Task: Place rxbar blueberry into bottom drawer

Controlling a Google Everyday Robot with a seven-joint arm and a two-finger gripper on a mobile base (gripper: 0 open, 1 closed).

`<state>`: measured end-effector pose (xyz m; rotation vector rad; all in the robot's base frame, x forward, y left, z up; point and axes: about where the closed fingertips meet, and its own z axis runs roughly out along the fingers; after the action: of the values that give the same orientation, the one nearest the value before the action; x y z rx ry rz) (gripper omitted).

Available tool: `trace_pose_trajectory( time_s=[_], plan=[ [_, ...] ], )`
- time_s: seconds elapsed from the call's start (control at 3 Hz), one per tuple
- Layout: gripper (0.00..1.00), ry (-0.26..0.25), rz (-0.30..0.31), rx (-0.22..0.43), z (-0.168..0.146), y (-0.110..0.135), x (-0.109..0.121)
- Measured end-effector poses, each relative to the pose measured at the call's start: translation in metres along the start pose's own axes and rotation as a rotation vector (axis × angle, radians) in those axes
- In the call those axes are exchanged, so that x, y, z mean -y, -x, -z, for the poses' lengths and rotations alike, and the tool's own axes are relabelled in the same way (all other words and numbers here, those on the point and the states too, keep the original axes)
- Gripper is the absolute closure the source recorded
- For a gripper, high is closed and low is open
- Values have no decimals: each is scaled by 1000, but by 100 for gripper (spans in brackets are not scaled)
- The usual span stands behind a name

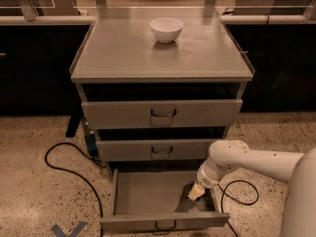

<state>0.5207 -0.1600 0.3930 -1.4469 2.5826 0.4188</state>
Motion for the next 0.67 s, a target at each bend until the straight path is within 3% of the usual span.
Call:
trace_pose_trajectory(
  time_s=[0.33,0.67],
  plan=[
    [100,0,0,0,0,0,0],
    [100,-15,7,16,-7,0,16]
  ],
)
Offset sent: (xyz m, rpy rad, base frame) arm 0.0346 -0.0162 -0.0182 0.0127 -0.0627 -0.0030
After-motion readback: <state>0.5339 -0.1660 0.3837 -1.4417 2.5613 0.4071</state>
